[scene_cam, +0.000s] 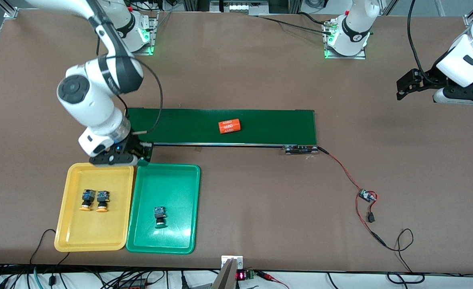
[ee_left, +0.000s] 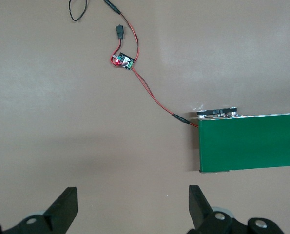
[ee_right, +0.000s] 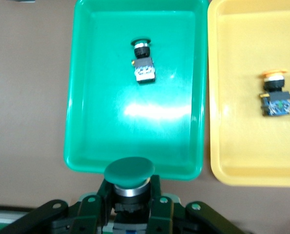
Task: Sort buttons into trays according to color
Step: 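Carry the green button into the green tray and open the right gripper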
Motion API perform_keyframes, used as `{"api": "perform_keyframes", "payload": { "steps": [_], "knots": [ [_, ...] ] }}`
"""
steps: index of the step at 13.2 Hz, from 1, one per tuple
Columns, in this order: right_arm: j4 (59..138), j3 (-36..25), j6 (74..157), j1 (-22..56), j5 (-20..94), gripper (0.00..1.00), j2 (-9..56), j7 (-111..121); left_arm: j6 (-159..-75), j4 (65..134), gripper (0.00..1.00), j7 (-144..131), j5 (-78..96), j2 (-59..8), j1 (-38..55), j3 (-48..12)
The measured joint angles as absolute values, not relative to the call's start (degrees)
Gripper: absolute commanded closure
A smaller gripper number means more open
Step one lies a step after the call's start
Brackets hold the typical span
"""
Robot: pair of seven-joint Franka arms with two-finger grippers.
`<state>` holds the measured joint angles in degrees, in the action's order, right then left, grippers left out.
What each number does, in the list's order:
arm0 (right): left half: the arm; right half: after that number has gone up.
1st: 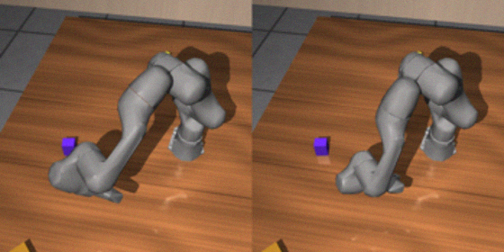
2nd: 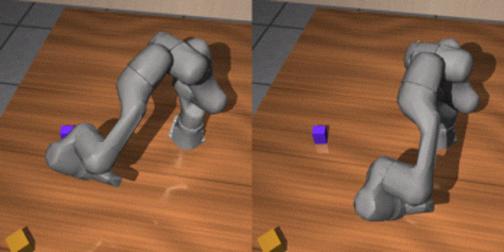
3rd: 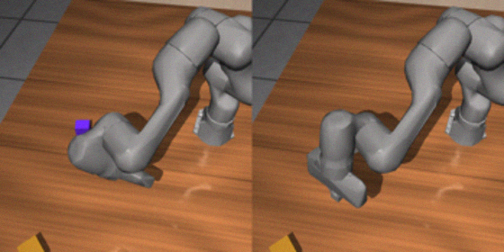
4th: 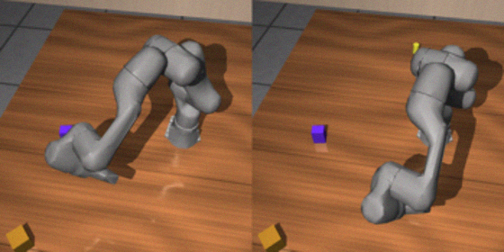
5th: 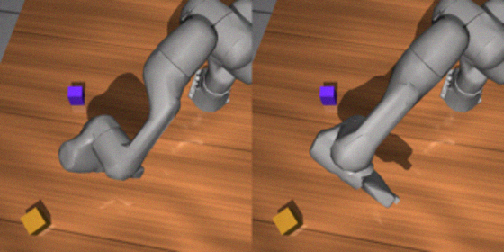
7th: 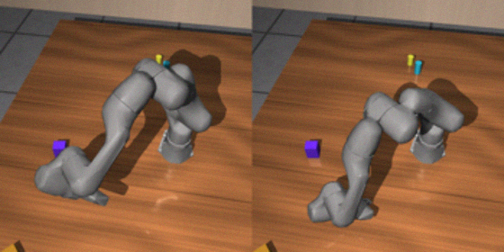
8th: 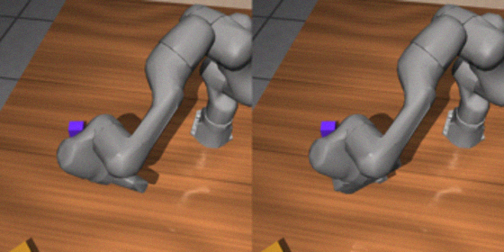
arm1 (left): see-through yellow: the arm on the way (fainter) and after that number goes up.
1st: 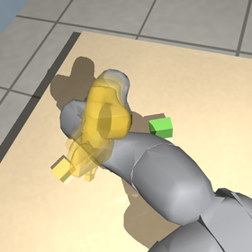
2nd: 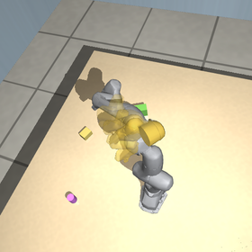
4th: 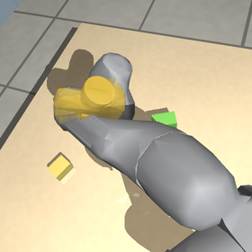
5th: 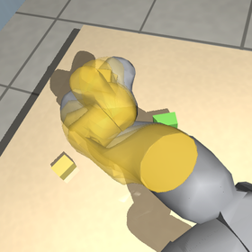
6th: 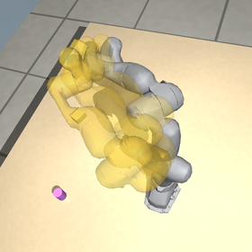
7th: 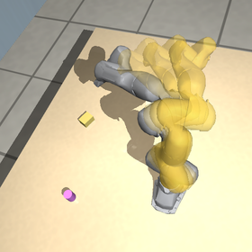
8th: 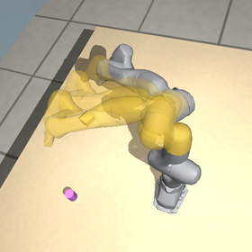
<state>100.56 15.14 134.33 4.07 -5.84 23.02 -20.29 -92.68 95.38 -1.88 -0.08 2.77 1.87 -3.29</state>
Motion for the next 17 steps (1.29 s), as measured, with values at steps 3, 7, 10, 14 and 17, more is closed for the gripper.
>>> {"api": "perform_keyframes", "payload": {
  "steps": [3,7,10,14,17],
  "knots": [
    [93.2,14.7,135.4,5.1,-6.2,0.82,32.7,-20.2,-92.6,95.4,0.0,-1.9,-0.1,2.8,1.9,-3.3],
    [88.0,11.9,141.5,9.4,-6.3,0.82,40.3,-20.2,-92.6,95.4,0.0,-1.9,-0.1,2.8,2.0,-3.3],
    [87.7,10.4,146.8,10.8,-6.3,0.7,43.2,-20.2,-92.6,95.4,0.0,-1.9,-0.1,2.8,2.0,-3.3],
    [87.6,9.6,148.0,11.0,-6.3,0.24,44.8,-20.2,-92.6,95.4,0.0,-1.9,-0.1,2.8,2.0,-3.3],
    [87.6,9.6,149.3,11.5,-6.3,0.0,44.8,-20.2,-92.6,95.4,0.0,-1.9,-0.1,2.8,2.0,-3.3]
  ]
}}
